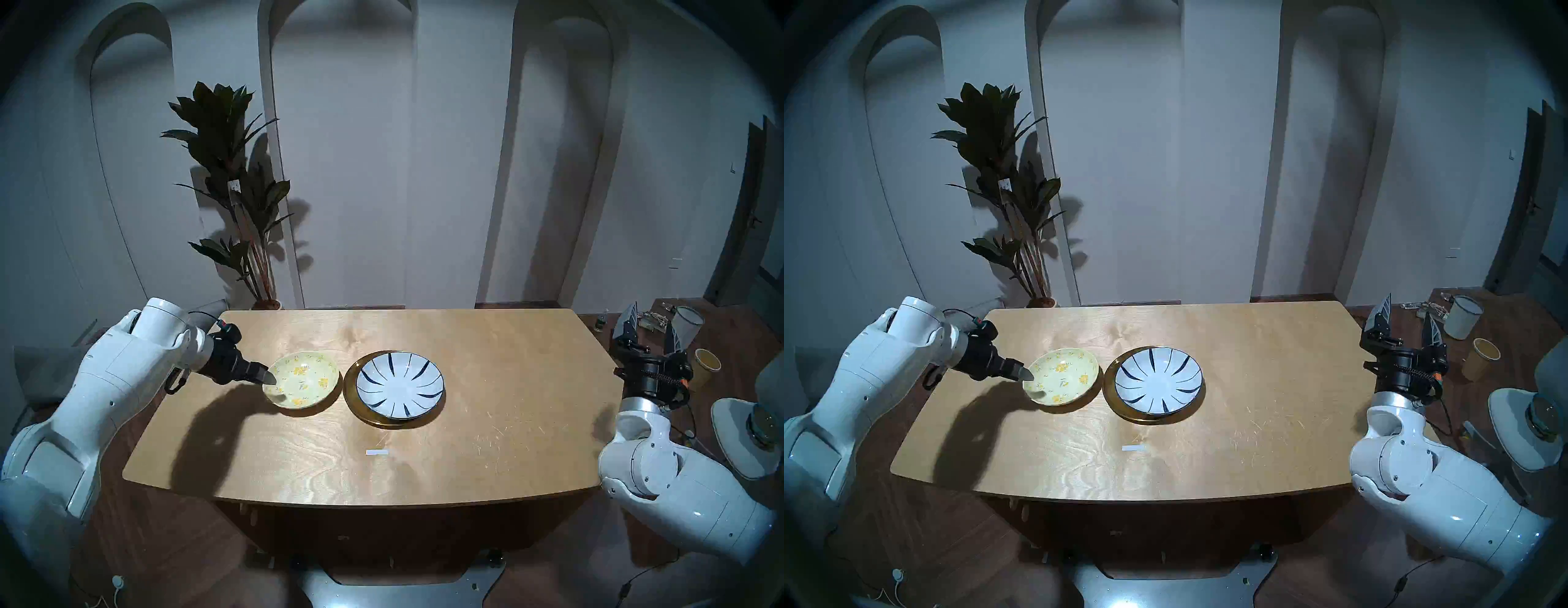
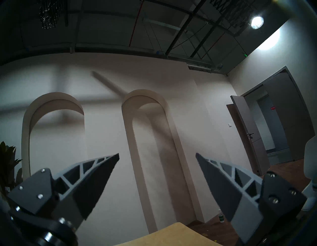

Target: Stack the plates into one stack

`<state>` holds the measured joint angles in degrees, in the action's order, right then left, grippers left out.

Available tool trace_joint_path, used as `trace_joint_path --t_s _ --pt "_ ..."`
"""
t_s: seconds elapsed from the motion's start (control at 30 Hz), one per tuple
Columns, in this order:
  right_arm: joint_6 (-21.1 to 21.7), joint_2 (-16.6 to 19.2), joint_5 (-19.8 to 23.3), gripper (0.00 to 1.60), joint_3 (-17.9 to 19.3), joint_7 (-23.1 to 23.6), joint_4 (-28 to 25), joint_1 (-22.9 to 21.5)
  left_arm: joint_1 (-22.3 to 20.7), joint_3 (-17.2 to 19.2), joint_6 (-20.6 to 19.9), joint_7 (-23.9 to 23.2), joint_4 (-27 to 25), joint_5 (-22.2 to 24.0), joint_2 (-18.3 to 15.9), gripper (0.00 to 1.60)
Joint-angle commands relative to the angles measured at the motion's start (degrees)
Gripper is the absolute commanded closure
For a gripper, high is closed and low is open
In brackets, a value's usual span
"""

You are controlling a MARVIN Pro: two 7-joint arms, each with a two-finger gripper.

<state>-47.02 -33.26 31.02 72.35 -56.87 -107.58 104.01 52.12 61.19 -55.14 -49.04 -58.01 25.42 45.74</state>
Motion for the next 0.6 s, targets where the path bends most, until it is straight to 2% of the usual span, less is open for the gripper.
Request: trace_joint_path --t_s 0.0,0.57 --pt "-0.4 0.5 -1.4 0.00 0.6 0.0 -1.2 0.2 -4.2 0.2 0.1 0.3 1.7 1.2 0.8 0.00" --pt "-1.0 0.8 -4.3 0.00 1.8 -0.5 -1.7 1.0 -6.5 -4.8 0.1 -0.2 8.2 2.9 3.0 0.00"
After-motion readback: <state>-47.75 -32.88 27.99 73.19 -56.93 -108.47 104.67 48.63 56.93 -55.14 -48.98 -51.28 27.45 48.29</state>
